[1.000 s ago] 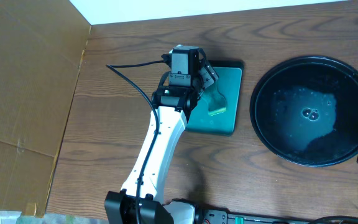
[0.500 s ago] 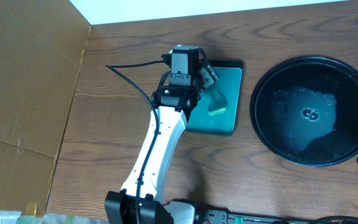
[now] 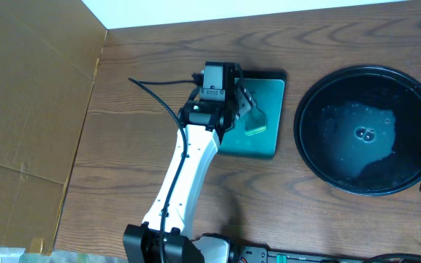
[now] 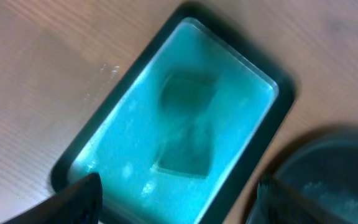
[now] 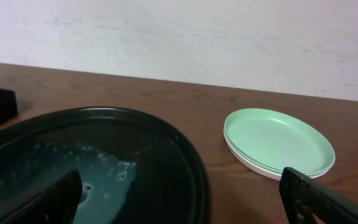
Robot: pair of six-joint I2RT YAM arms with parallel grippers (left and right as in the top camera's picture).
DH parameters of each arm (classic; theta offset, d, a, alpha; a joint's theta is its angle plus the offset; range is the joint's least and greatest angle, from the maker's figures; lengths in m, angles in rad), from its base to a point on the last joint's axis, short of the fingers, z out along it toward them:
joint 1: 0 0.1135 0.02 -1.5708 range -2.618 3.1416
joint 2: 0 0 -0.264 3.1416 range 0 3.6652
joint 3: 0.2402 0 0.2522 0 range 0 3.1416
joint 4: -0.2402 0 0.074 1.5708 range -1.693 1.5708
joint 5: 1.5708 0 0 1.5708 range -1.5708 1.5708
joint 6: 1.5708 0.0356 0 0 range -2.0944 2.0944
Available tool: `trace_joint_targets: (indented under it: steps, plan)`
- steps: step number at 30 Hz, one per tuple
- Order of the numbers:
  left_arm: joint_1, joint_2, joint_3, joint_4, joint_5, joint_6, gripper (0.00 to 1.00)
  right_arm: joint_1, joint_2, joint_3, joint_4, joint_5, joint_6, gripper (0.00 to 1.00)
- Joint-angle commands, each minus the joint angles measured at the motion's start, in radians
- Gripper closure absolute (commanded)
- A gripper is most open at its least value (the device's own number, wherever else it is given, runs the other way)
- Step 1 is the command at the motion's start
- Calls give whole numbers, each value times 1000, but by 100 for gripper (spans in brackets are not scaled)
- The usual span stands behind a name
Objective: Clean dirty plates on tray and stack at the side
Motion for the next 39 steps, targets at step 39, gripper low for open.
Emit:
trace_joint_targets:
  steps: [39]
  plan:
    - [117, -1369, -1189, 695, 185, 583, 20, -18, -10, -2, -4, -1, -16, 1]
